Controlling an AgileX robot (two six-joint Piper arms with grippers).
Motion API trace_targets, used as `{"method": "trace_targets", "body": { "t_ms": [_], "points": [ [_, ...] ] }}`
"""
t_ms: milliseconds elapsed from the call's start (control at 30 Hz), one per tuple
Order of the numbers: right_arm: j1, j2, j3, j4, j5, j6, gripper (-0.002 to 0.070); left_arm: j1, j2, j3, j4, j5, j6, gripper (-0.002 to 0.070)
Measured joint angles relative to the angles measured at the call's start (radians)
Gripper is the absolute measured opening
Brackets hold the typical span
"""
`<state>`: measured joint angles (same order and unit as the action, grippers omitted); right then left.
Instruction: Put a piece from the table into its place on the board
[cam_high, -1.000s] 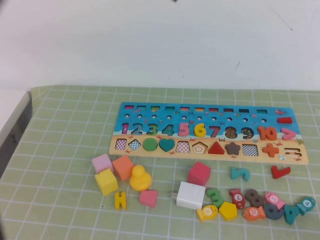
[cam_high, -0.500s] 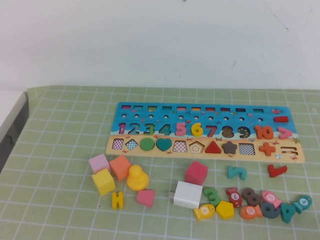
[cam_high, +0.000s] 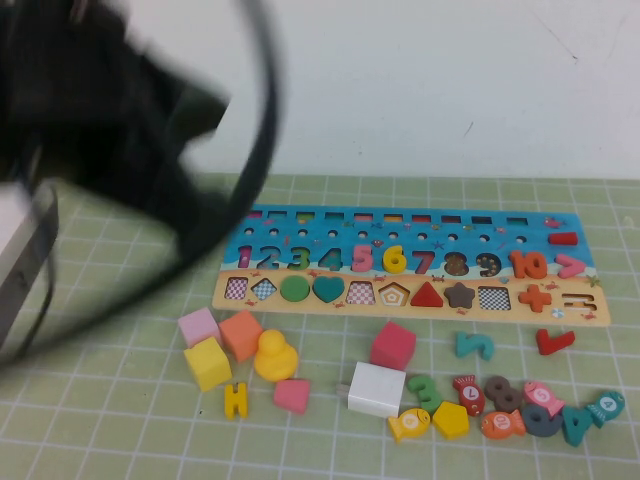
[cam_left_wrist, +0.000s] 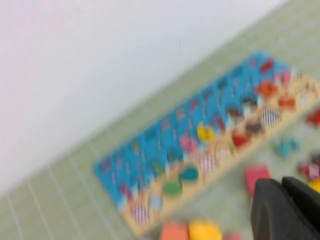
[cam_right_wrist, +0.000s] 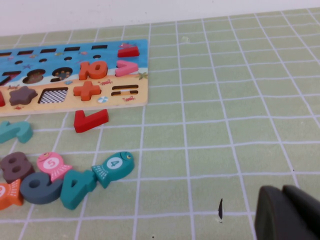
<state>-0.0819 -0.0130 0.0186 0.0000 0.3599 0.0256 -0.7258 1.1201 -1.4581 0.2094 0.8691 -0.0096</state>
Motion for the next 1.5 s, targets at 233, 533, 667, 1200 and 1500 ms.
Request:
{"method": "trace_targets", "body": {
  "t_ms": [233,533,667,1200,1500],
  "points": [
    [0.0,0.0,0.0,0.0,0.0,0.0,-0.0002,0.0,-0.191,0.437,0.004,-0.012,-0.091,-0.0002],
    [0.0,0.0,0.0,0.0,0.0,0.0,-0.0003,0.0,-0.21,0.715,0.031,-0.101,-0.2,-0.0002],
    [0.0,0.0,0.0,0.0,0.0,0.0,-0.0002,0.008,-0.28,0.812,0.156,-0.299,-0.313,-0.0002],
    [0.0,0.0,0.0,0.0,0.0,0.0,-0.0002,0.563,-0.914,1.372,0.4,-1.038,-0.651,-0.0002],
    [0.0,0.0,0.0,0.0,0.0,0.0,-0.0003,0.636,-1.129,1.478,0.4,-0.822,-0.782,-0.0002]
  ]
}}
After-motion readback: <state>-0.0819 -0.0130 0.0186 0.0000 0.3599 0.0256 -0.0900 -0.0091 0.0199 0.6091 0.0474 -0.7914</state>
